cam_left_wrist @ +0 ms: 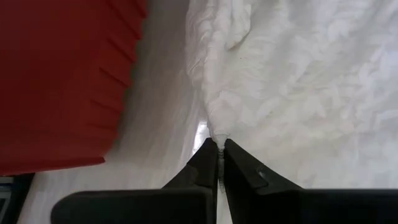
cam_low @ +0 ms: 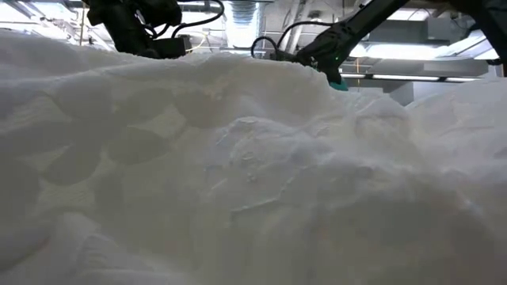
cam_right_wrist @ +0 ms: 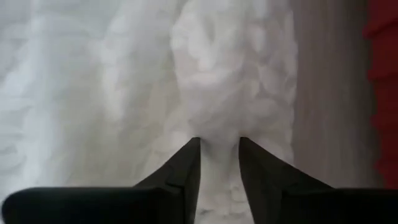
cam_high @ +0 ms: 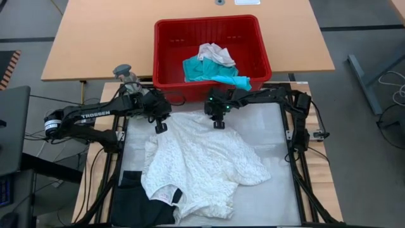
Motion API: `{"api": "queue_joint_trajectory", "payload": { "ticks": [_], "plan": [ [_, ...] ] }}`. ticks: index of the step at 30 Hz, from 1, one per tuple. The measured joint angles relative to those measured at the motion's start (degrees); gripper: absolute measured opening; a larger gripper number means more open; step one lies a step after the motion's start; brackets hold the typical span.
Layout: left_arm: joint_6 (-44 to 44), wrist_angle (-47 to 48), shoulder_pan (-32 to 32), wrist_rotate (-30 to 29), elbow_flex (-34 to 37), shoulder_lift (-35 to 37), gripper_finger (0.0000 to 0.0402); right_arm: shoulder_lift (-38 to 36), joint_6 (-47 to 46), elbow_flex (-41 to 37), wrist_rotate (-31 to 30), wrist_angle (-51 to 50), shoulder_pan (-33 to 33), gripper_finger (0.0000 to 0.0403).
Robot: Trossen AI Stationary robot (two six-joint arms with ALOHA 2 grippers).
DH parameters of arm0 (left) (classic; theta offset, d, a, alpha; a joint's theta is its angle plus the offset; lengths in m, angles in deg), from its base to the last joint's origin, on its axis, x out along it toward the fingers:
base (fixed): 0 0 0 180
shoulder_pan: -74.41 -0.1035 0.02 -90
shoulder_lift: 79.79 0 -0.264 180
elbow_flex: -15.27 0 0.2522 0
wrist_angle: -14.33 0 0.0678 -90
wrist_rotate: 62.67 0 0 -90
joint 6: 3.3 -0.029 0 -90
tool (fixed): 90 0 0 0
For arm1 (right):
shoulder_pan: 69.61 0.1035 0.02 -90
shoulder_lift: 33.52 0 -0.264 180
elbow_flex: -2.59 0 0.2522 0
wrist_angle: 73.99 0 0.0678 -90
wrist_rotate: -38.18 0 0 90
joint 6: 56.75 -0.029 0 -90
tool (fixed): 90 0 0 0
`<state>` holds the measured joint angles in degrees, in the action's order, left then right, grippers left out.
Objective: Fold Laundry from Bin
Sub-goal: Fold the white dress
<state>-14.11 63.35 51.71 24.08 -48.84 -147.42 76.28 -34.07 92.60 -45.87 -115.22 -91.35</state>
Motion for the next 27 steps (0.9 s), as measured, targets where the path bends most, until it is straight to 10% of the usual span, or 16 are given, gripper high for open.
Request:
{"api": "queue_joint_trajectory", "payload": {
  "ticks": [7, 14, 27],
  "plan": [
    [0.44, -0.07, 0.0, 0.0, 0.0, 0.01, 0.0, 0.07, -2.2, -0.02, -2.9, -0.07, 0.11, 0.0234],
    [0.52, -0.07, -0.02, 0.02, 0.0, 0.0, 0.0, 2.05, -1.63, -0.02, -3.65, 1.92, 0.55, 0.0242],
    [-0.04, -0.04, -0.01, -0.05, 0.01, 0.02, 0.0, 1.62, -1.98, 5.17, -14.96, -5.11, 1.83, 0.0024]
  ]
}}
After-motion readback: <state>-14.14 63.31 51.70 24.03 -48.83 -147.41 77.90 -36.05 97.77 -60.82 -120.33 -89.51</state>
